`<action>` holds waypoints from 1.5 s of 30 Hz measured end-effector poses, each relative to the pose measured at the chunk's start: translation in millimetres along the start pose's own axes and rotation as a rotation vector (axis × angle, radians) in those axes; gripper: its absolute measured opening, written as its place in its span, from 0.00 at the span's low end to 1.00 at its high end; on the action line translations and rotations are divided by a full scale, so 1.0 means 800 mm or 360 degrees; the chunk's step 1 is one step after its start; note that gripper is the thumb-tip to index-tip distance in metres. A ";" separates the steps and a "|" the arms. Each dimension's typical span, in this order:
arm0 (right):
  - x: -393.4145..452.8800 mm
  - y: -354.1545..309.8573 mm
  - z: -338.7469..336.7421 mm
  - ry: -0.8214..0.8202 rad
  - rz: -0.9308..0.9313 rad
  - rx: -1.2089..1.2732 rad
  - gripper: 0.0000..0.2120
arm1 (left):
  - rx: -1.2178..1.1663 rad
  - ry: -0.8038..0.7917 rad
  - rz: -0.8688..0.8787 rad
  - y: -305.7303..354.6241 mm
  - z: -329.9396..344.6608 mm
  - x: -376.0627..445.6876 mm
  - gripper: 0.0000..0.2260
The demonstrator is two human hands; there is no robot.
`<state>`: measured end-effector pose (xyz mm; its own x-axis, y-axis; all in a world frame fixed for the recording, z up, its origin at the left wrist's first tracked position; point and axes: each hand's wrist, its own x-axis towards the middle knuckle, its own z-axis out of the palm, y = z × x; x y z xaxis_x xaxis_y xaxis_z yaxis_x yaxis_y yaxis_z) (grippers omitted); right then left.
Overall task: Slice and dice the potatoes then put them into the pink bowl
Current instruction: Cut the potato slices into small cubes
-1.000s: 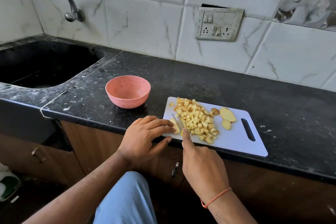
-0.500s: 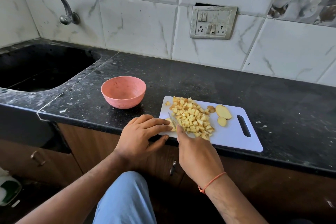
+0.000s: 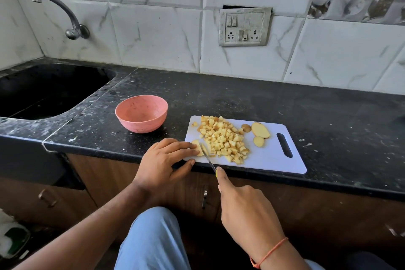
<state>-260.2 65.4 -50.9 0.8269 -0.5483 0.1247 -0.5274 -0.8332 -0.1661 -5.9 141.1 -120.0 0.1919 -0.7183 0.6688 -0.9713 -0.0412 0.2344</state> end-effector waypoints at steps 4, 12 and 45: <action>-0.007 0.004 0.002 0.0078 0.0015 0.0049 0.29 | -0.0059 0.0027 -0.0049 0.001 0.000 0.000 0.10; 0.017 -0.014 -0.002 0.0237 -0.0012 0.0045 0.29 | -0.0085 0.0056 -0.0115 0.002 -0.001 0.001 0.11; 0.082 -0.026 0.004 0.0028 -0.0206 -0.0395 0.30 | -0.0112 0.0077 0.0049 -0.004 -0.008 0.000 0.10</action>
<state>-194.5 47.0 -42.3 0.8882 -0.4355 0.1463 -0.4510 -0.8873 0.0967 -1.6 145.7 -116.1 0.1702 -0.6842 0.7092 -0.9648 0.0307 0.2611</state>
